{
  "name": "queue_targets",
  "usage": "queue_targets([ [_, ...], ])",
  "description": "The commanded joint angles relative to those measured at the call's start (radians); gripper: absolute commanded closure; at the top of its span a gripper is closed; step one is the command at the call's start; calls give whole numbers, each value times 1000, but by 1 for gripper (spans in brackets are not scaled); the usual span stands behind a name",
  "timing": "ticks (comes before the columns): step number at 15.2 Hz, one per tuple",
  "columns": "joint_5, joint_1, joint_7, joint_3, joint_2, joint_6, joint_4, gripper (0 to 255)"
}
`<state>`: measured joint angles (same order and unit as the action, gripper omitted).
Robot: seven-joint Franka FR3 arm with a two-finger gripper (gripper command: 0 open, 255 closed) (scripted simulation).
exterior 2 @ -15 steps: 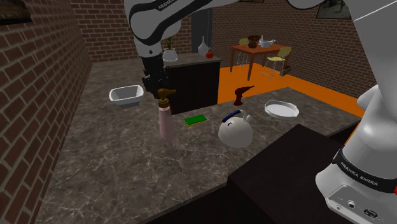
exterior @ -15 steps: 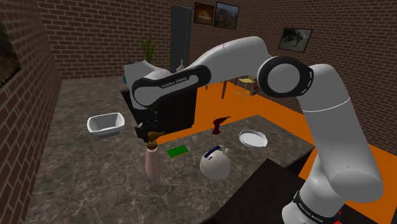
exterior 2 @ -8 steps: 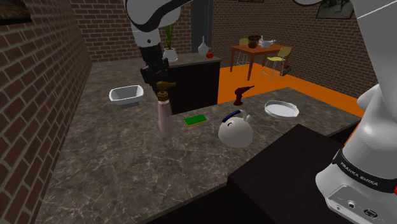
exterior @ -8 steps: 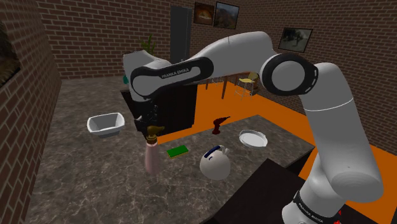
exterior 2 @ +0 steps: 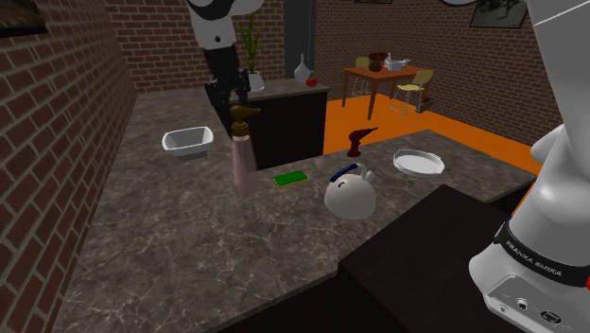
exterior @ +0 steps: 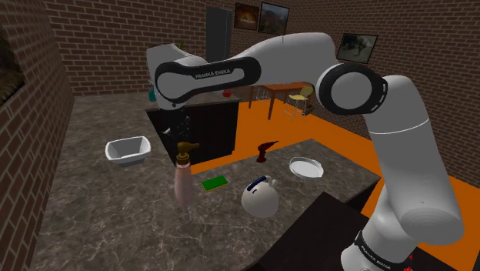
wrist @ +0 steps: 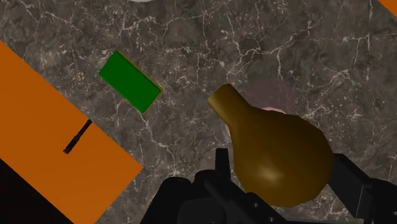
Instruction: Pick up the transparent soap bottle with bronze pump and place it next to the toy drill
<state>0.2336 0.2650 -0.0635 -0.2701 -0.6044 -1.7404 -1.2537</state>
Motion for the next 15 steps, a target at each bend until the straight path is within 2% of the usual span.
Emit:
queue_targets([
  [1, -2, 2, 1, -1, 6, 24, 18, 255],
  [14, -3, 25, 23, -2, -9, 205, 218, 255],
  [15, -9, 3, 38, -1, 24, 191, 172, 255],
])
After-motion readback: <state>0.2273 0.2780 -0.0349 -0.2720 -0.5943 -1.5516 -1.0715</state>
